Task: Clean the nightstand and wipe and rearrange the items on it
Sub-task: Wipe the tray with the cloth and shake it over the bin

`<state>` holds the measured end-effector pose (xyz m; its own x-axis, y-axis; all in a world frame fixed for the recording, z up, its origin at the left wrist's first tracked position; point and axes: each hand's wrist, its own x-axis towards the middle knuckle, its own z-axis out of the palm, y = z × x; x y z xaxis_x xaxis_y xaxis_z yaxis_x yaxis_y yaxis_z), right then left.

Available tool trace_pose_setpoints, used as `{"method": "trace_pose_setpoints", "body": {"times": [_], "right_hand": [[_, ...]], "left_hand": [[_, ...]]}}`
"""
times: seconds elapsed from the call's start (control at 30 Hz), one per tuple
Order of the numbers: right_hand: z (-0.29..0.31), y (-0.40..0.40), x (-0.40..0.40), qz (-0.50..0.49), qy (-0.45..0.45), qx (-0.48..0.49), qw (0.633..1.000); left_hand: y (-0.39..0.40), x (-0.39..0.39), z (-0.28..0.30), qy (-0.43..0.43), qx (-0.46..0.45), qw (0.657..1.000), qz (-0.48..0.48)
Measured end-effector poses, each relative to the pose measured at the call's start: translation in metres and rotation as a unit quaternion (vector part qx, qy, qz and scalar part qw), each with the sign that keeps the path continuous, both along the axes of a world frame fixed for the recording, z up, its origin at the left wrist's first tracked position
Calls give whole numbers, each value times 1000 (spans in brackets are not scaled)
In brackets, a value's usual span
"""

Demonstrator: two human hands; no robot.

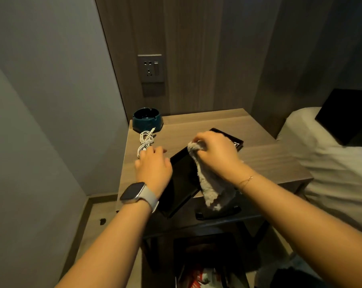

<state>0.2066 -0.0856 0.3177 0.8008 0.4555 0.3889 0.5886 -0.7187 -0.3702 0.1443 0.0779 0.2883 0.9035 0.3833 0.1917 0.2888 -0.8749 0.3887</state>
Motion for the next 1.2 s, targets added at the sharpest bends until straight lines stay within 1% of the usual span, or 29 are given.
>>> {"method": "trace_pose_setpoints", "body": {"times": [0.07,0.13,0.23,0.3,0.4,0.5,0.6,0.67,0.73,0.8,0.9,1.03,1.2], "right_hand": [[-19,22,-7,-14,-16,-76,997],[-37,33,-8,-28,-43,-120,991],[-47,31,4,-41,-46,-109,992],[-43,27,16,-51,-39,-120,991],[-35,12,42,-56,-45,-164,984],[-28,-9,69,-88,-29,-184,979],[-18,-11,76,-103,-13,-183,978],[-15,4,62,-73,-31,-167,983],[-16,26,38,-22,-46,-159,986],[-16,47,21,5,-37,-173,984],[-18,55,18,-7,-27,-187,982],[-27,36,23,-15,-2,-182,983],[-22,20,47,-59,29,-157,985]], "left_hand": [[-11,23,-6,36,-12,999,-17],[-13,34,-14,32,-11,999,-6],[-6,39,-23,-11,-42,999,5],[-3,39,-22,-12,-54,998,2],[-3,36,-21,-14,-65,998,2],[-6,32,-22,-18,-73,997,2],[-9,30,-20,-10,-50,999,10],[-9,29,-21,-11,-34,999,-5],[-9,28,-22,-6,-16,1000,-21],[-11,26,-22,5,18,999,-31],[-11,26,-21,17,21,999,-27],[-12,29,-23,24,28,999,-17],[-8,28,-24,11,-18,1000,-15]]}}
